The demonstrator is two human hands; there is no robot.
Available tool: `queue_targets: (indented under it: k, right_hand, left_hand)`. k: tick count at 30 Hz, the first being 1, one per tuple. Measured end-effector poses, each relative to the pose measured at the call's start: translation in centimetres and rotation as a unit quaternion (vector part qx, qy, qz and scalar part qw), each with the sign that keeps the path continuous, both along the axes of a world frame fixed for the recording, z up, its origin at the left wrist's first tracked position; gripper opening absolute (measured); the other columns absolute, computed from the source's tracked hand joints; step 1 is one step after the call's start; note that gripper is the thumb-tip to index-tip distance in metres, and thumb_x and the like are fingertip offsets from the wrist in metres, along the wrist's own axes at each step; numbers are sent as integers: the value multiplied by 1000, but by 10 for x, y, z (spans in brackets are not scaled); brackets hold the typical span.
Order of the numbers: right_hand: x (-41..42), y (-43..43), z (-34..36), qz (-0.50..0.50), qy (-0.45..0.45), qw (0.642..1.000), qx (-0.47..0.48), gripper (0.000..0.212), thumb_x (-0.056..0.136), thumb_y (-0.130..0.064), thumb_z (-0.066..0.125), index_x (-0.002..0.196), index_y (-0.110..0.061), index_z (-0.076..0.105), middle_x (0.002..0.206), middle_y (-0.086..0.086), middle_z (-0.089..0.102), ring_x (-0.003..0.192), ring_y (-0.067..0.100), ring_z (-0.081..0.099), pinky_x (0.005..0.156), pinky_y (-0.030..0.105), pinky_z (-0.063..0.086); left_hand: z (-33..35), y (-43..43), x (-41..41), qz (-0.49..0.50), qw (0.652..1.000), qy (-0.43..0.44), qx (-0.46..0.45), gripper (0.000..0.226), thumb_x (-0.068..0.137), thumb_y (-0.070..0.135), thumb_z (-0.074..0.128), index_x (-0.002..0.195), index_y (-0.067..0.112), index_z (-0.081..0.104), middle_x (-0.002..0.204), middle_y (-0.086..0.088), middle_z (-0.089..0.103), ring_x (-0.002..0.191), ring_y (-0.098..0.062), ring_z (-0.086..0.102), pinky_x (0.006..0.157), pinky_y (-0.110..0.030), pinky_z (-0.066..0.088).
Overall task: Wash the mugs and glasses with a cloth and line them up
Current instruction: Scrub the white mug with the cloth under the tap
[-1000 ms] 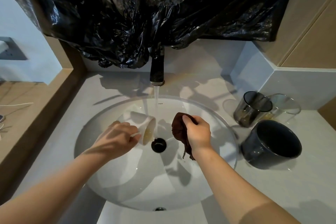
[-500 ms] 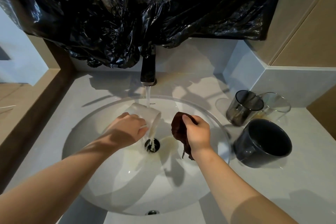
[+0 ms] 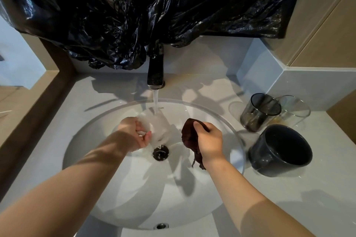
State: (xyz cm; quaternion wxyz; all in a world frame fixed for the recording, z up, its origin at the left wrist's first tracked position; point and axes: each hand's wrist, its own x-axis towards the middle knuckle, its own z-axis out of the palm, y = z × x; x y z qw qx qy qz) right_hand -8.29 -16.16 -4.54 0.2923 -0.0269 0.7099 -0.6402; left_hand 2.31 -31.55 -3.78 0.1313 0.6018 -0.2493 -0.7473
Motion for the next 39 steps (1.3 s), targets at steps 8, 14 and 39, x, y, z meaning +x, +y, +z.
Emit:
queue_targets:
  k: [8,14,39]
  right_hand:
    - [2,-5,-7,-10,26,999,-33,10,94,-16,54,91,-17,63,89,9,70,90,30,67,90,52,52]
    - [35,-34,-10,162,165,973,-10,37,98,-26,47,135,-25,46,126,-3,55,117,17,50,106,33,36]
    - [5,-75,-45,207,240,948,41,44,97,-40,38,141,-41,39,147,-10,40,132,17,39,108,26,29]
  left_hand:
    - [0,10,9,-14,1000,-11,17,22,82,1,27,66,11,38,65,-8,42,47,-19,41,40,-18,42]
    - [8,27,2,-65,994,36,-85,37,97,19,34,60,19,34,49,2,29,49,-17,35,40,-14,38]
    - [-14,15,-7,-102,982,69,-144,42,101,30,39,61,16,42,45,0,37,47,-19,38,41,-19,38]
